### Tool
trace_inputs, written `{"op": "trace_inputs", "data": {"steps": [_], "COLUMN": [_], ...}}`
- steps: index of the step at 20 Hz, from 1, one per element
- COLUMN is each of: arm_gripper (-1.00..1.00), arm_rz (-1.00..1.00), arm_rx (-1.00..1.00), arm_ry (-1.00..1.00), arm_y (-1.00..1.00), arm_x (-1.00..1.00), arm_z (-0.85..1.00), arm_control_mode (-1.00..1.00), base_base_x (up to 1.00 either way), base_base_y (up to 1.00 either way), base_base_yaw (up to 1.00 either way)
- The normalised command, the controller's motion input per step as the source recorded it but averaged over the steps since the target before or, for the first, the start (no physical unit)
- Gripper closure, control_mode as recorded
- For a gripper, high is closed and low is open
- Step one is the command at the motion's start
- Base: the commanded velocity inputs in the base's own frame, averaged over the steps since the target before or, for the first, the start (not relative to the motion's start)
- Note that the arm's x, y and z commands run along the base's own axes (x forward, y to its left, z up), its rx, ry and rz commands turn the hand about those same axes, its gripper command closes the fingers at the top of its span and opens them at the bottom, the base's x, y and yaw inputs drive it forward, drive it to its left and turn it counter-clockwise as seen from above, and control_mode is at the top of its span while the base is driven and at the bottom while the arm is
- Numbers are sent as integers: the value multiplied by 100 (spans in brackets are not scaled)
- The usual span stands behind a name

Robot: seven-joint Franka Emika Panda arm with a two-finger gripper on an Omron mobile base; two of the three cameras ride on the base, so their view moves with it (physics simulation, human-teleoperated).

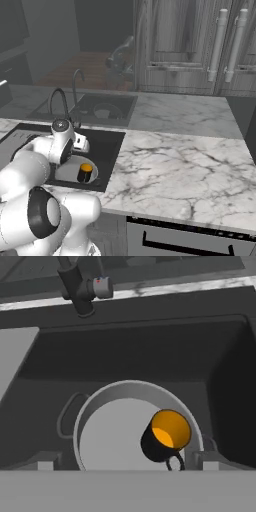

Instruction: Pick the pot and mug and place them in the sink. Then turn on the water.

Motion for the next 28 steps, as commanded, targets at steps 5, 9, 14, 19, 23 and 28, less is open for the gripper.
{"op": "trace_inputs", "data": {"steps": [5,9,14,19,23,28], "arm_gripper": [-100,-100,-100,-100,-100,-100], "arm_rz": [0,0,0,0,1,6], "arm_rx": [3,0,8,9,1,0], "arm_ry": [-17,-1,-7,-5,0,0], "arm_y": [-1,0,-20,-18,-10,-22], "arm_x": [0,0,1,1,9,29], "arm_z": [19,25,13,6,1,0], "arm_control_mode": [-100,-100,-100,-100,-100,-100], "base_base_x": [0,0,0,0,0,0], "base_base_y": [0,0,0,0,0,0], "base_base_yaw": [0,0,0,0,0,0]}}
